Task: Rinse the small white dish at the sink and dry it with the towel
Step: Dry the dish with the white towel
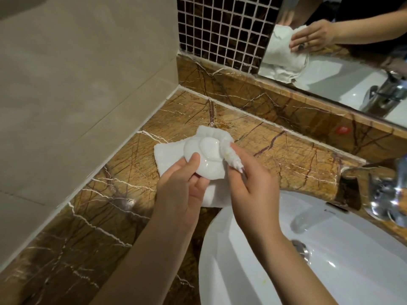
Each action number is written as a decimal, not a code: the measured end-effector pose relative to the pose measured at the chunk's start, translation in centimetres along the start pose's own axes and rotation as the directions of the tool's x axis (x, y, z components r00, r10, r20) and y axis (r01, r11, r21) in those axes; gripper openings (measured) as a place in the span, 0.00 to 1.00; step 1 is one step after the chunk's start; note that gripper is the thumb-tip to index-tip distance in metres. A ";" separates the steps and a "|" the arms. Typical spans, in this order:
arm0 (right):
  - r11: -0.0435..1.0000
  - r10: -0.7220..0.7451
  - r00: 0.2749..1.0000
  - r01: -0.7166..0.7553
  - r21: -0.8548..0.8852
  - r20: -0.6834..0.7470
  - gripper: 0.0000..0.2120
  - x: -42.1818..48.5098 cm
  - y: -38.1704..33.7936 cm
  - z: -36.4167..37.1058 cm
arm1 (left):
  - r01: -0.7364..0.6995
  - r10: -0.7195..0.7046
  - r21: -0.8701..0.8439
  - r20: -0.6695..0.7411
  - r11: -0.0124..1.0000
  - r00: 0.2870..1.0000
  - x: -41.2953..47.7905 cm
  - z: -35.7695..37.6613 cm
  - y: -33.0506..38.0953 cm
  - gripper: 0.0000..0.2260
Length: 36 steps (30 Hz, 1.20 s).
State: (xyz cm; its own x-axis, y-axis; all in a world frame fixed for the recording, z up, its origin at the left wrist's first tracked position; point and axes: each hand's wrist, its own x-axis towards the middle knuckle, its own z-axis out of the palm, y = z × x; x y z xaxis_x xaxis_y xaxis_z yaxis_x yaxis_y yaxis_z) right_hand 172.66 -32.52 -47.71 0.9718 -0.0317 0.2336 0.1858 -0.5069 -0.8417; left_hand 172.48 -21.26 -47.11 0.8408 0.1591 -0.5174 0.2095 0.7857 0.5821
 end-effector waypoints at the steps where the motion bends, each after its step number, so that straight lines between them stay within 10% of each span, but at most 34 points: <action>1: 1.000 -0.005 1.000 0.005 0.002 0.001 0.18 0.0 0.0 -0.1 | 0.010 -0.010 0.024 0.023 1.000 1.000 -0.1 -0.1 0.1 0.17; 16: 0.988 0.040 0.985 -0.014 -0.154 0.169 0.23 -1.4 -1.1 0.7 | -0.125 0.125 0.053 -0.004 0.991 0.992 -0.2 -0.9 0.2 0.16; 20: 0.958 0.048 0.991 -0.082 0.275 0.129 0.15 0.2 -0.5 -0.4 | -0.203 0.203 0.069 0.009 0.977 0.979 0.3 -1.5 1.3 0.16; 25: 0.868 0.430 0.902 -0.424 0.258 0.039 0.07 4.6 2.8 -2.6 | -0.419 0.400 0.309 0.127 0.854 0.908 0.2 -1.5 2.4 0.12; 30: 0.743 0.624 0.716 -0.668 0.047 0.314 0.12 4.6 5.1 -3.7 | -0.626 0.544 0.498 0.320 0.600 0.776 0.0 -1.9 2.8 0.16; 36: 0.682 0.637 0.699 -0.707 0.185 0.324 0.23 3.7 5.2 -0.6 | -0.746 0.568 0.608 0.727 -0.273 0.385 -0.1 -2.3 3.7 0.11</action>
State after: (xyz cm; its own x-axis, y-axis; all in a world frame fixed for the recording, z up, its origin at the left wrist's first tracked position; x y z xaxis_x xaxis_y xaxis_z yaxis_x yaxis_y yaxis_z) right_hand 177.16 -35.78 -50.92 0.8448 -0.0656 -0.5310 -0.5340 -0.1640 -0.8294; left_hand 172.07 -16.97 -46.33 0.8058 0.0728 0.5877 -0.3806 -0.6966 0.6082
